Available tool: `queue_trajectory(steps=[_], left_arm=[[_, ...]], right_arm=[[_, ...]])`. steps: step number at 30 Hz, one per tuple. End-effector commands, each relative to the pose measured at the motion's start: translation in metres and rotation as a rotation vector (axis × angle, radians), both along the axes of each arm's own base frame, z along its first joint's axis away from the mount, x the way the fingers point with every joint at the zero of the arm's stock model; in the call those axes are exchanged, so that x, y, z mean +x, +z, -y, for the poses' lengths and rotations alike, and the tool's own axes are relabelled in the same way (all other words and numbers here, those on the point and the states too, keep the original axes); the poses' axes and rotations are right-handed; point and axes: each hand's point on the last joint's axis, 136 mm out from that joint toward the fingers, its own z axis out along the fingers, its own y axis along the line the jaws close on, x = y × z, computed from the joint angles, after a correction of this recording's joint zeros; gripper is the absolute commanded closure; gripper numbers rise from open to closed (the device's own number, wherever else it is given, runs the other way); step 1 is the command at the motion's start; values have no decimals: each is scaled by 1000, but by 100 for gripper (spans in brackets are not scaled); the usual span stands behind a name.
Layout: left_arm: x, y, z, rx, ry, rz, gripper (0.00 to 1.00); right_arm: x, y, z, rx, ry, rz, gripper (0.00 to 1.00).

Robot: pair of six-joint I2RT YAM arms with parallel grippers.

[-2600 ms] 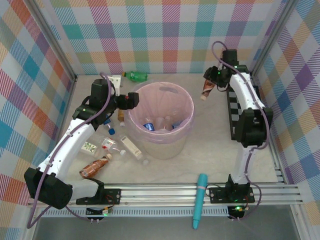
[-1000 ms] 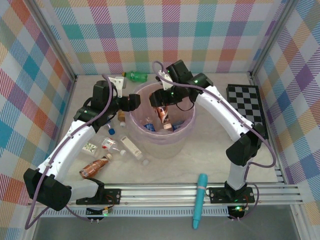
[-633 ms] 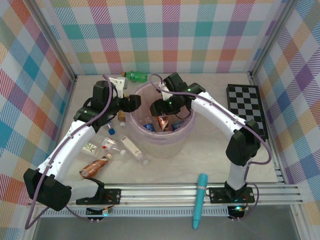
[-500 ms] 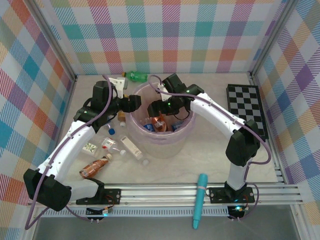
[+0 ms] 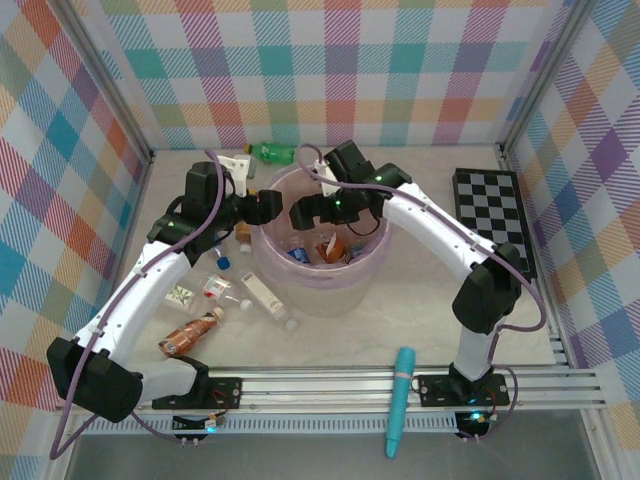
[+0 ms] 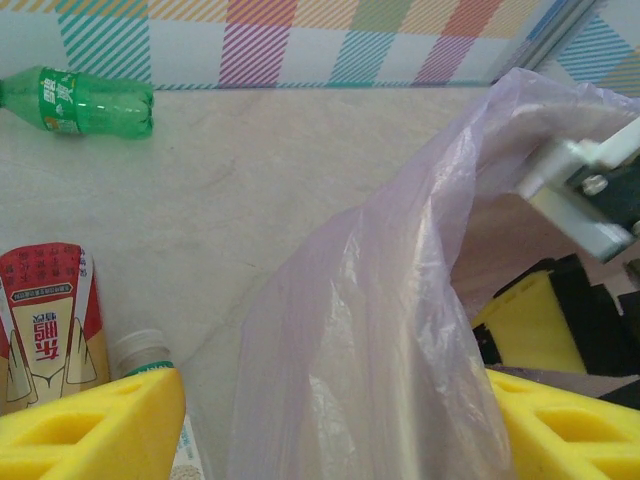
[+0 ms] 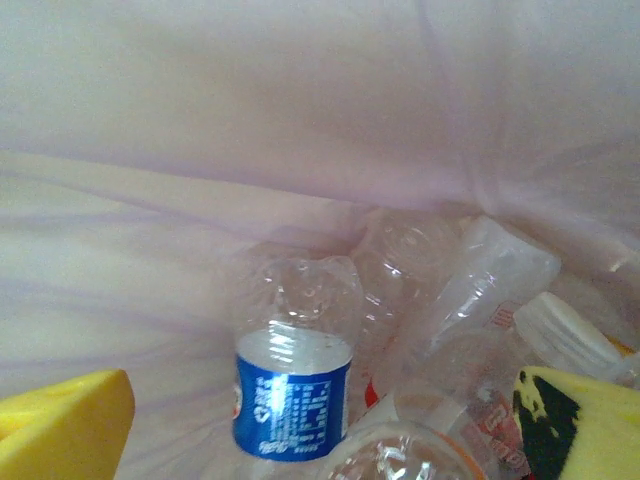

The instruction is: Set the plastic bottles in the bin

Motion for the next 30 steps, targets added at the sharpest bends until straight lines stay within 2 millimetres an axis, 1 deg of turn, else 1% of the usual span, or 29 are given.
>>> queue_trajectory(steps=[1, 2, 3, 4, 7, 10, 13, 14, 16, 18, 21, 27, 30], left_arm=[[-7, -14, -4, 20, 6, -47, 30], [-6, -13, -4, 17, 10, -48, 30], [-6, -12, -5, 14, 15, -48, 30], [-6, -11, -5, 6, 20, -46, 30], [-7, -5, 0, -35, 11, -37, 30], [-6, 1, 3, -71, 10, -31, 30], [-8, 8, 6, -64, 18, -21, 32], [-8, 12, 7, -60, 20, -14, 34], [-10, 18, 9, -53, 23, -6, 40], [-10, 23, 11, -61, 26, -2, 45], [-11, 23, 18, -71, 30, -4, 47], [-7, 18, 41, -99, 34, -11, 55], [-3, 16, 54, -113, 35, -12, 59]], right_arm=[[-23, 82, 15, 109, 30, 122, 2], [-28, 95, 20, 120, 26, 147, 2], [-33, 109, 29, 123, 15, 174, 2], [-37, 118, 40, 112, -6, 196, 3], [-45, 135, 79, 68, -95, 227, 7], [-53, 140, 119, 45, -174, 228, 8], [-60, 133, 156, 33, -265, 185, 10], [-62, 129, 162, 40, -279, 173, 12], [-68, 119, 171, 55, -291, 134, 17], [-72, 110, 174, 72, -294, 106, 20], [-76, 101, 165, 172, -255, 46, 23], [-68, 87, 169, 261, -282, -18, 30], [-66, 82, 172, 275, -291, -36, 31]])
